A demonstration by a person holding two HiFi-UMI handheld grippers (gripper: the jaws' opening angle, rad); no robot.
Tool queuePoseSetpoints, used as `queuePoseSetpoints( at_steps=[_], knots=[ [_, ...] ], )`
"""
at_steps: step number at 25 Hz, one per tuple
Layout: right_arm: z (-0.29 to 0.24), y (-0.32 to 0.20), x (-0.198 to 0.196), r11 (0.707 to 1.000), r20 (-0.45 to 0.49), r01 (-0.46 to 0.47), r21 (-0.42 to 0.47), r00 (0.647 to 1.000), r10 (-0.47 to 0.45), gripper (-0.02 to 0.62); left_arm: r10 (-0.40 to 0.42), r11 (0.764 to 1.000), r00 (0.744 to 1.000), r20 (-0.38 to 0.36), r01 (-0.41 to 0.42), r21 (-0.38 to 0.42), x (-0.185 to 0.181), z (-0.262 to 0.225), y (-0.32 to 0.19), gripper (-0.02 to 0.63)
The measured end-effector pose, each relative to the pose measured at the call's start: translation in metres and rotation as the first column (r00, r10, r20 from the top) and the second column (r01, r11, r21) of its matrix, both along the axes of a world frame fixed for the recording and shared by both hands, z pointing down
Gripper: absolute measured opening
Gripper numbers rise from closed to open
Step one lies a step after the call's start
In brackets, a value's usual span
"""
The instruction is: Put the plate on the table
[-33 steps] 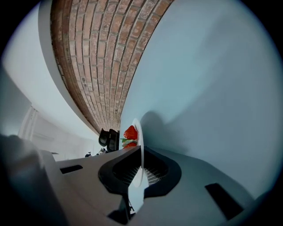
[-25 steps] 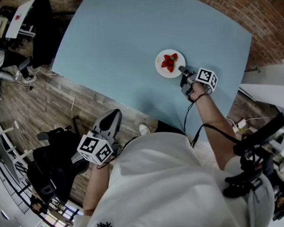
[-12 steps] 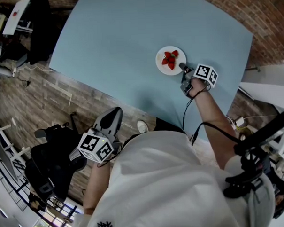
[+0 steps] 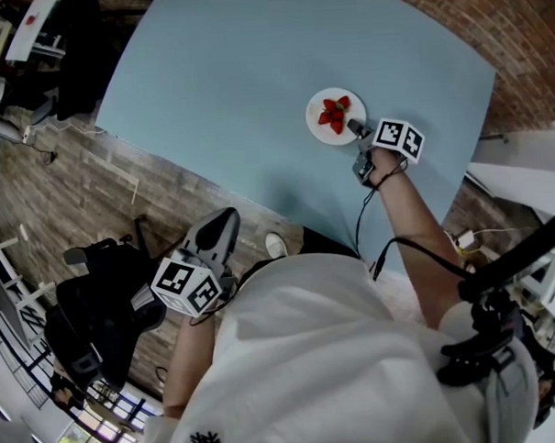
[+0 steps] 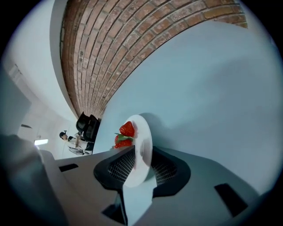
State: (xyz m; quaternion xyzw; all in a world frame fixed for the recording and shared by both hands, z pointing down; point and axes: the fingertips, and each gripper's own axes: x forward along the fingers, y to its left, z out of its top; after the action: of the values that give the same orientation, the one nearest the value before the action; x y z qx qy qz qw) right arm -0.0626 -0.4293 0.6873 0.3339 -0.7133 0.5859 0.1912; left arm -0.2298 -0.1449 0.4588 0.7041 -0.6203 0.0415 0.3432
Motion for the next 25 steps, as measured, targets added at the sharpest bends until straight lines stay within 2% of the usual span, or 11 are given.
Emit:
queuePoseSetpoints(
  at_steps=[6,13,25],
  knots=[
    [-0.003,0.000,-0.001,0.995,-0.120,0.082,0.065,0.990,-0.073,0.128,0.006,1.000,1.000,0.000,-0.006,0.003,0.000,0.001,0.002,0.012],
    [-0.003,-0.003,0.005,0.968,-0.286,0.201,0.147,0.946,-0.153,0.162,0.013,1.000,1.000,-0.001,-0.013,-0.015,-0.001,0.000,0.003,0.012],
    [-0.011,-0.006,0.017,0.935,-0.352,0.271,0.227,0.918,-0.181,0.163,0.036,0.999,0.999,0.004,-0.036,-0.009,-0.003,-0.001,0.002,0.013]
  ],
)
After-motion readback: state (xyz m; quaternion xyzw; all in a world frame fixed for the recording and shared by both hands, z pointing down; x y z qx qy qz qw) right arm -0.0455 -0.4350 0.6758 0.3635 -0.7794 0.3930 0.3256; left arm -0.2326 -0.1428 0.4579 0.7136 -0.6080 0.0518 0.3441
